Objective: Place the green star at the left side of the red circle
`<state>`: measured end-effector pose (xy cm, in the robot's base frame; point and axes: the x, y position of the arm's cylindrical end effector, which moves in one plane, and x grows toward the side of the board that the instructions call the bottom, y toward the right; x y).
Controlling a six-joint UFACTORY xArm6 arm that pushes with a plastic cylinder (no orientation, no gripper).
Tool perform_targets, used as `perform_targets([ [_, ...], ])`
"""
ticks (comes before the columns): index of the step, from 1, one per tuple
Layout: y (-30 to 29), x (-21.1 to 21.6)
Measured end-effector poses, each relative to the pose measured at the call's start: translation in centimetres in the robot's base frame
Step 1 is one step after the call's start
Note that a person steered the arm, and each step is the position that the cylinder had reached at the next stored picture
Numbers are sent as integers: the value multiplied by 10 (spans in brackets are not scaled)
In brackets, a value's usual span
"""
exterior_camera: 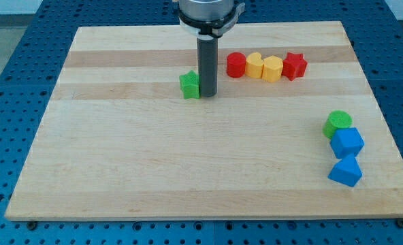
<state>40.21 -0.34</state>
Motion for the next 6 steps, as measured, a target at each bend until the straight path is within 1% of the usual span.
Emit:
perform_targets([
  [1,19,46],
  [2,-3,56],
  [3,-30,33],
  [4,-37,-26],
  [6,-37,-48],
])
